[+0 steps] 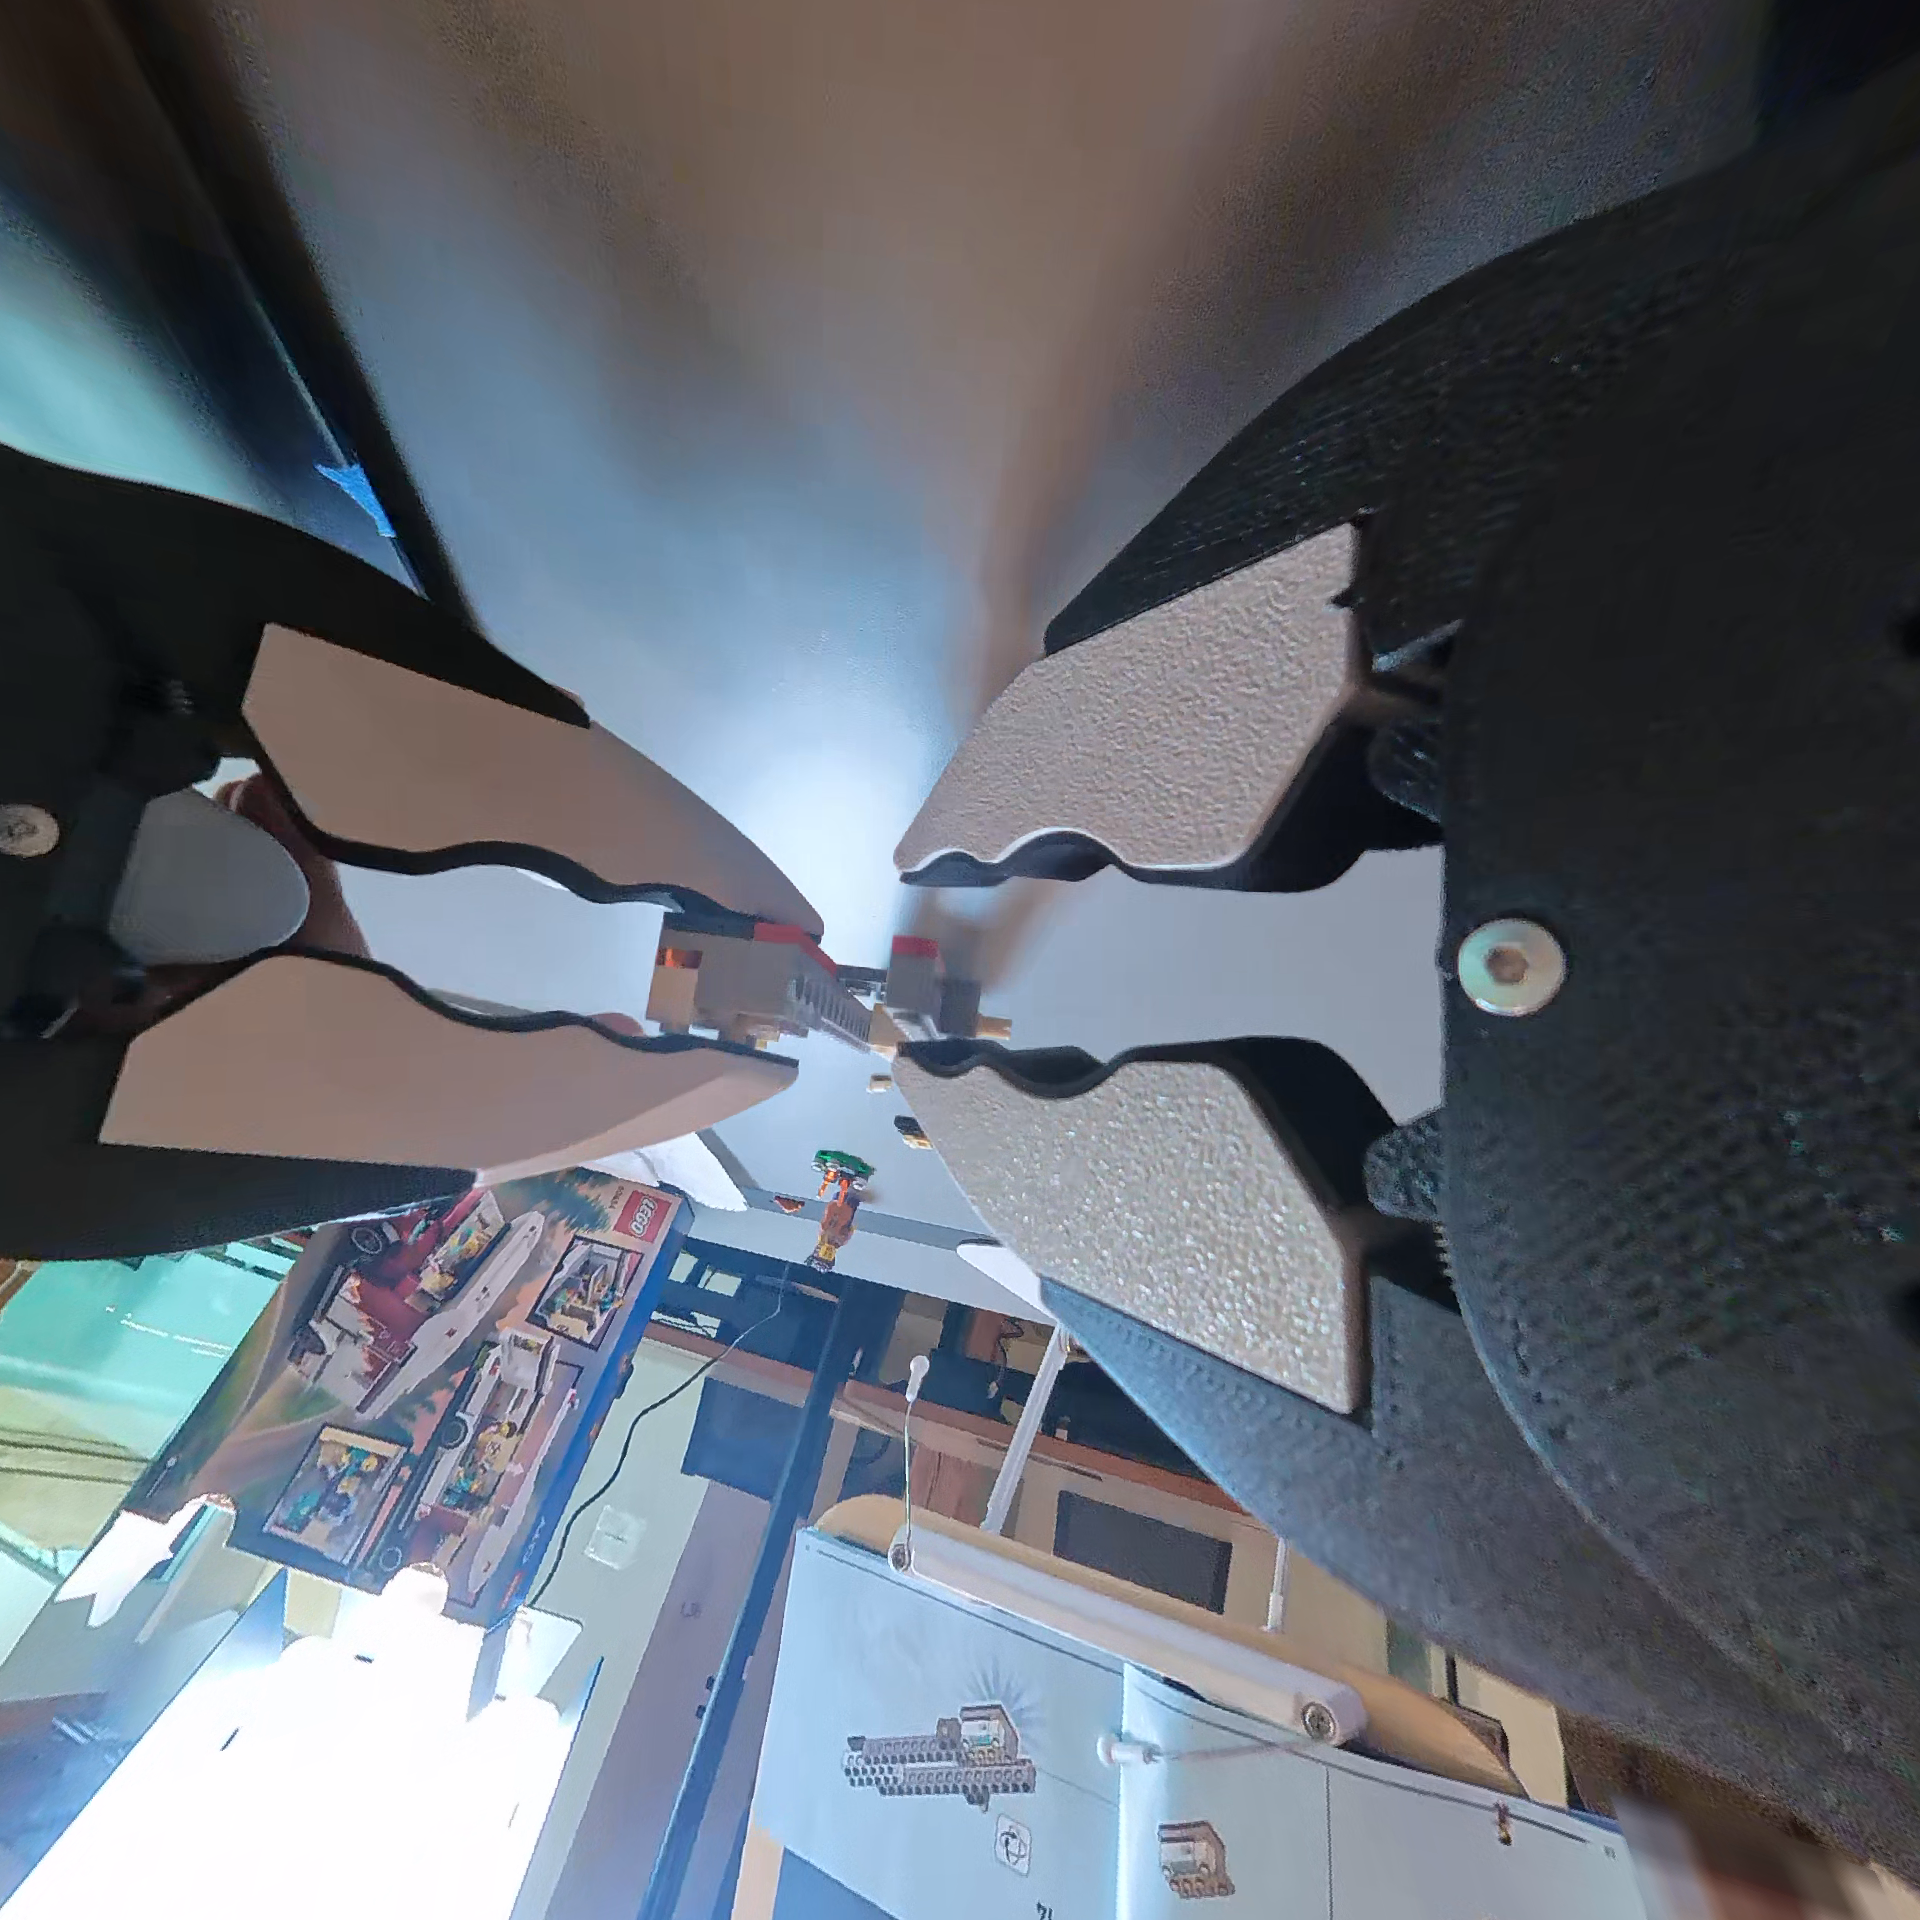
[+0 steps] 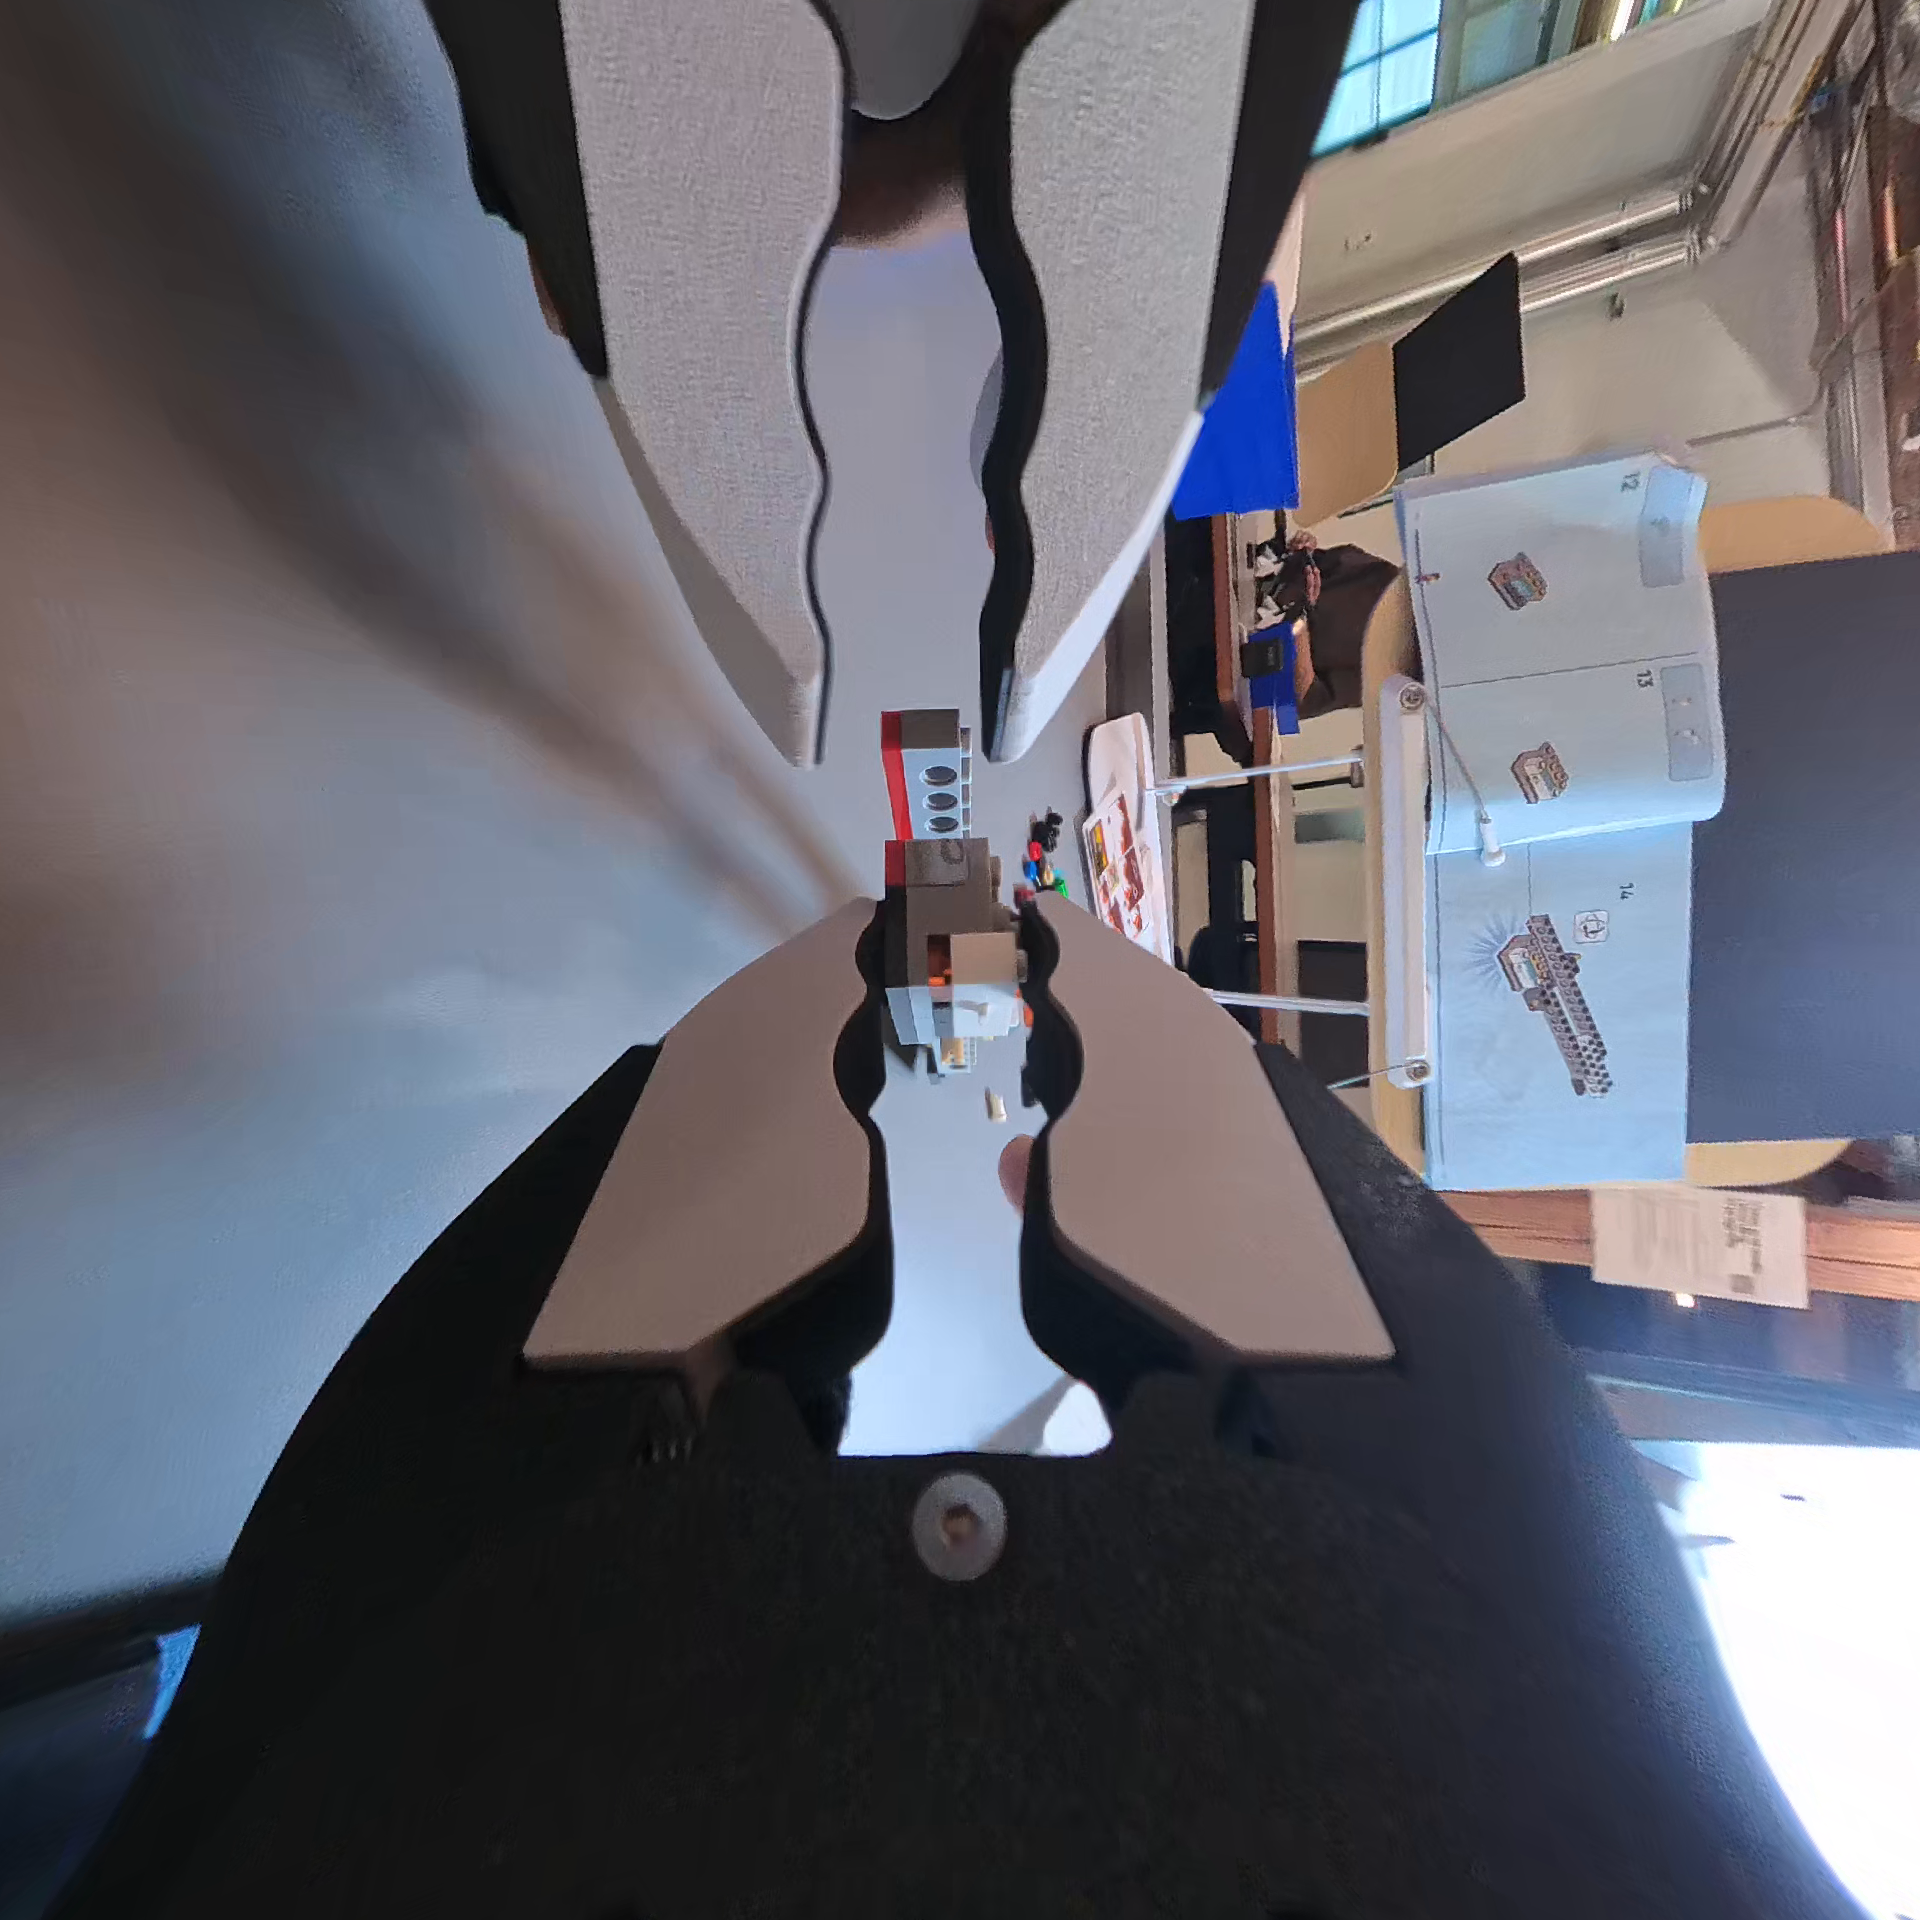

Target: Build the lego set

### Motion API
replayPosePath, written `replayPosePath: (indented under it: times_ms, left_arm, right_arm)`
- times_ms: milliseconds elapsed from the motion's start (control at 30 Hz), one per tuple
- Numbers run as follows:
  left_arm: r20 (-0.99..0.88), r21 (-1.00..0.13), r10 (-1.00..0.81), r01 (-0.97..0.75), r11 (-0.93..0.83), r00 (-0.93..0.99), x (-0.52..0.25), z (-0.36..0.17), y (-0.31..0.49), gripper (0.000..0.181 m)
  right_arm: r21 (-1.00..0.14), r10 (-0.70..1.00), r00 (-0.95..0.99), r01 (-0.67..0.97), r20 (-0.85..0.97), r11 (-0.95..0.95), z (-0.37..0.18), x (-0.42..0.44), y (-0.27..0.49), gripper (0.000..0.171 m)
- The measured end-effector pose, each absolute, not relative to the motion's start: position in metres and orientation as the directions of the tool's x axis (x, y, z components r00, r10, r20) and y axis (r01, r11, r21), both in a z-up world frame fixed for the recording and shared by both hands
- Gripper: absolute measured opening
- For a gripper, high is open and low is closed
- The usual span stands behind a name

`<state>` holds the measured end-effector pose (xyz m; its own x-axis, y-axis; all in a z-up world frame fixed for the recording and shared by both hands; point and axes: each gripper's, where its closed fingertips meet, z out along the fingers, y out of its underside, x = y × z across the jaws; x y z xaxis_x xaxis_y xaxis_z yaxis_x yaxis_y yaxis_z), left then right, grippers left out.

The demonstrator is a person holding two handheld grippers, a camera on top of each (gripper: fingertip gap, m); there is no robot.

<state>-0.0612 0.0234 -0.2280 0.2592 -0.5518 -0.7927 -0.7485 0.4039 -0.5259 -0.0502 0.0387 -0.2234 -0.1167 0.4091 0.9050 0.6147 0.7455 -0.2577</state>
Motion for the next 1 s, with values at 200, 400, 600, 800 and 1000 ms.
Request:
replayPosePath:
  times_ms: [200,400,600,800,1000]
  left_arm:
    - [-0.796,-0.503,-0.557,-0.77,0.392,0.237,-0.066,-0.236,0.026,0.018]
    - [-0.821,-0.487,-0.521,-0.763,0.426,0.233,-0.069,-0.228,0.026,0.016]
    - [-0.794,-0.542,-0.549,-0.714,0.442,0.262,-0.076,-0.223,0.025,0.016]
    - [-0.753,-0.602,-0.587,-0.672,0.432,0.297,-0.083,-0.223,0.027,0.016]
    - [-0.733,-0.627,-0.604,-0.655,0.422,0.313,-0.085,-0.223,0.028,0.016]
  right_arm:
    - [-0.215,0.376,-0.114,0.655,0.919,0.724,-0.229,-0.054,0.034,0.023]
    - [-0.302,0.443,-0.079,0.625,0.893,0.72,-0.225,-0.054,0.03,0.024]
    - [-0.449,0.547,-0.067,0.494,0.834,0.745,-0.21,-0.051,0.021,0.033]
    - [-0.595,0.756,-0.191,0.511,0.626,0.621,-0.212,-0.029,0.047,0.041]
    - [-0.573,0.794,-0.339,0.557,0.504,0.601,-0.239,-0.038,0.063,0.049]
